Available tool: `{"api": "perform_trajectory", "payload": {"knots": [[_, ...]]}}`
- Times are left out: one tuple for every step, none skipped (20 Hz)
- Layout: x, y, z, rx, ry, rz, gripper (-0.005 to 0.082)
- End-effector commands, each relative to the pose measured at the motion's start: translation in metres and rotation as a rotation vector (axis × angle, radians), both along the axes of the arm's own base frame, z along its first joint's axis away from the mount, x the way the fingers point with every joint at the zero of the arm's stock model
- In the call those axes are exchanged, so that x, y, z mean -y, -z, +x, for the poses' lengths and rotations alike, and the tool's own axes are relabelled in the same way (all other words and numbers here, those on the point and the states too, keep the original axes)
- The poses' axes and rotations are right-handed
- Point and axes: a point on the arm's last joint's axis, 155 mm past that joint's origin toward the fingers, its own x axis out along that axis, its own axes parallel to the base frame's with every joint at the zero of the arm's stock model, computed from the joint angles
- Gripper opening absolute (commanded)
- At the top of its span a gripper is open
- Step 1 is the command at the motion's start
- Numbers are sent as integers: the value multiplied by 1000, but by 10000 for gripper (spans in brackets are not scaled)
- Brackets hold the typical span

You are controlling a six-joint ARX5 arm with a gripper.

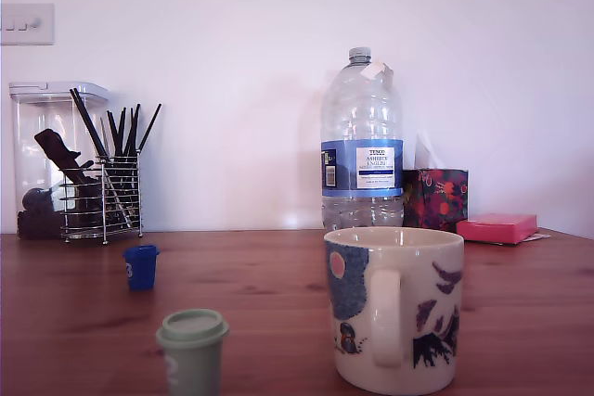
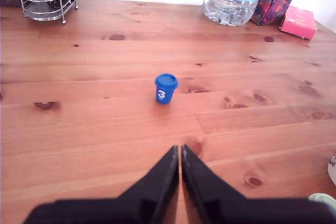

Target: Pick up the coffee capsules from the table one by one and drop them inside the nearest coffee cup

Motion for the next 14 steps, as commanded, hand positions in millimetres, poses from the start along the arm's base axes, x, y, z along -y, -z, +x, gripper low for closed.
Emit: {"api": "perform_trajectory", "payload": {"knots": [[1, -38, 14, 191, 4, 6, -19], [1, -39, 14, 191, 4, 7, -19], [1, -39, 14, 191, 3, 7, -19], [1, -39, 14, 193, 3, 6, -19], [1, -39, 14, 193, 4, 6, -19], [1, -39, 14, 194, 4, 6, -19], [1, -40, 14, 197, 4, 6, -19], [1, -41, 14, 203, 4, 4, -19], [2, -43, 14, 210, 4, 3, -19], [2, -44, 14, 213, 4, 2, -19], [3, -44, 14, 213, 14, 0, -19], [6, -44, 13, 211, 26, -3, -19], [10, -42, 12, 202, 49, -7, -19], [17, -40, 11, 188, 90, -13, -19]]}}
